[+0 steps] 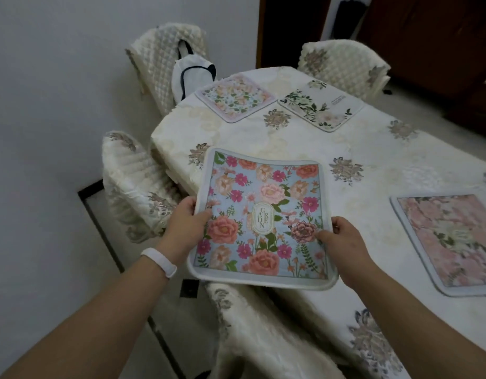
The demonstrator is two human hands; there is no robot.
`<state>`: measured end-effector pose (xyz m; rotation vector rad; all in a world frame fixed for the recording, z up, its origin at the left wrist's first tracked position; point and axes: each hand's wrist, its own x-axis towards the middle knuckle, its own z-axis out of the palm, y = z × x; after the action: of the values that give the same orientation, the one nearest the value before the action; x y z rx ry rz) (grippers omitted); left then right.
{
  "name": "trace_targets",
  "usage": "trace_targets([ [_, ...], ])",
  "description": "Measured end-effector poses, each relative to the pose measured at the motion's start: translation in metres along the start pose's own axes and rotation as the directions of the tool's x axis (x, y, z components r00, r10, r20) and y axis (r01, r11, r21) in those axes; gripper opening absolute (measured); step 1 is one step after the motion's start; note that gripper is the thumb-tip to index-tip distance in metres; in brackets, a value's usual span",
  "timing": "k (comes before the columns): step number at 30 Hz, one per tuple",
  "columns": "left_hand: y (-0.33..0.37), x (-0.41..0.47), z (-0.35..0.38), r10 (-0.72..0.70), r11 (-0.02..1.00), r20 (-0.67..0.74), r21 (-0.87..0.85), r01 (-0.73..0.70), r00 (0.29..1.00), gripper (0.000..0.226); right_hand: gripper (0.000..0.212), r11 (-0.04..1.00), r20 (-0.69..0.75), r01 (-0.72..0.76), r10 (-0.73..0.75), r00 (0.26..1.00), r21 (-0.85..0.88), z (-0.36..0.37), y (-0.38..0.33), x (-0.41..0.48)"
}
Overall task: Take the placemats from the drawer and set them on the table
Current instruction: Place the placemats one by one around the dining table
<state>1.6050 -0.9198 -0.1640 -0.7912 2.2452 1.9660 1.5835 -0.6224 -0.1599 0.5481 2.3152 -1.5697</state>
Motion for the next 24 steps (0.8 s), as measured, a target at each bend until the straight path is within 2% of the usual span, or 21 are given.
trace_targets([
  [7,0.003,0.047,-0.029,0.011,1.000,0.102,-0.008,-0.011,0.995,0.013,0.009,0.999,-0.116,-0.023,0.019,0.993,-0.027,0.039,-0.025,-0.006],
  [16,0.000,0.076,-0.036,-0.019,0.998,0.174,0.058,0.009,0.984,0.012,0.008,0.999,-0.142,-0.040,0.040,0.989,0.000,0.053,-0.029,-0.008],
  [24,0.014,0.077,-0.050,-0.014,0.994,0.079,0.109,0.005,0.997,0.010,0.010,0.997,-0.063,-0.014,0.019,0.998,0.078,0.066,-0.032,0.012],
])
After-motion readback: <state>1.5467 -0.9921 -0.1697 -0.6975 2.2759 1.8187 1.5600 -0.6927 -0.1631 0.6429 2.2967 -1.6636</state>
